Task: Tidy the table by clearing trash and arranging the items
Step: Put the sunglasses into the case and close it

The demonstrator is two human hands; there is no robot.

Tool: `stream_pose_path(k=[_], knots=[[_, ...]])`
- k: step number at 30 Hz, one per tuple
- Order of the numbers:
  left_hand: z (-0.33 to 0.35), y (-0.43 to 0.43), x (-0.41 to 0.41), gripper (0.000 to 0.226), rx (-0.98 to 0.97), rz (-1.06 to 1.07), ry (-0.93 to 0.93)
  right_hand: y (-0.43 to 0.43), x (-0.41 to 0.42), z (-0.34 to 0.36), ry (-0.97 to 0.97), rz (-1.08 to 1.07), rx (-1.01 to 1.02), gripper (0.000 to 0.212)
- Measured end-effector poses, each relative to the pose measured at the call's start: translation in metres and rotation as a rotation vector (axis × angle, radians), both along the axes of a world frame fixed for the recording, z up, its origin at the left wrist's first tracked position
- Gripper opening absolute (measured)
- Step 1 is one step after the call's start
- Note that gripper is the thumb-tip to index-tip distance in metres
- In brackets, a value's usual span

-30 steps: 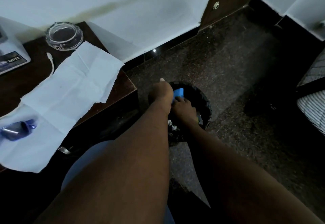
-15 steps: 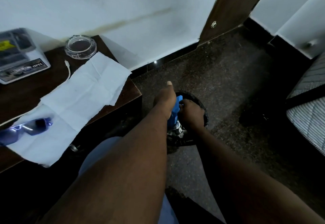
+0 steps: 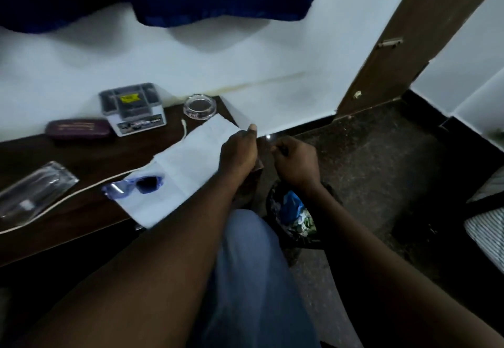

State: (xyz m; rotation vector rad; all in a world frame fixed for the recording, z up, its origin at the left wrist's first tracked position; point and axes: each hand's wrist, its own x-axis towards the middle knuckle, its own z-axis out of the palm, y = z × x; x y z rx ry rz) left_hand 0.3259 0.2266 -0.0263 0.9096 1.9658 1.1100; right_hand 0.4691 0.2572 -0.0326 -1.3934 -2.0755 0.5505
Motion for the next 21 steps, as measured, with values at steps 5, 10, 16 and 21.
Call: stream_pose_path(k=[5, 10, 16, 21], knots=[[0.002, -0.043, -0.067, 0.050, 0.032, 0.024, -0.061, -0.026, -0.070, 0.036, -0.023, 0.210, -0.082, 0.016], [0.013, -0.092, -0.131, 0.036, 0.025, 0.077, 0.045, -0.049, -0.147, 0.047, -0.219, 0.374, -0.047, 0.015], [0.027, -0.153, -0.205, 0.013, -0.119, 0.005, 0.462, -0.075, -0.219, 0.042, -0.317, 0.527, -0.080, 0.013], [0.018, -0.192, -0.241, 0.019, -0.117, 0.032, 0.572, -0.094, -0.264, 0.027, -0.276, 0.663, -0.115, 0.015]])
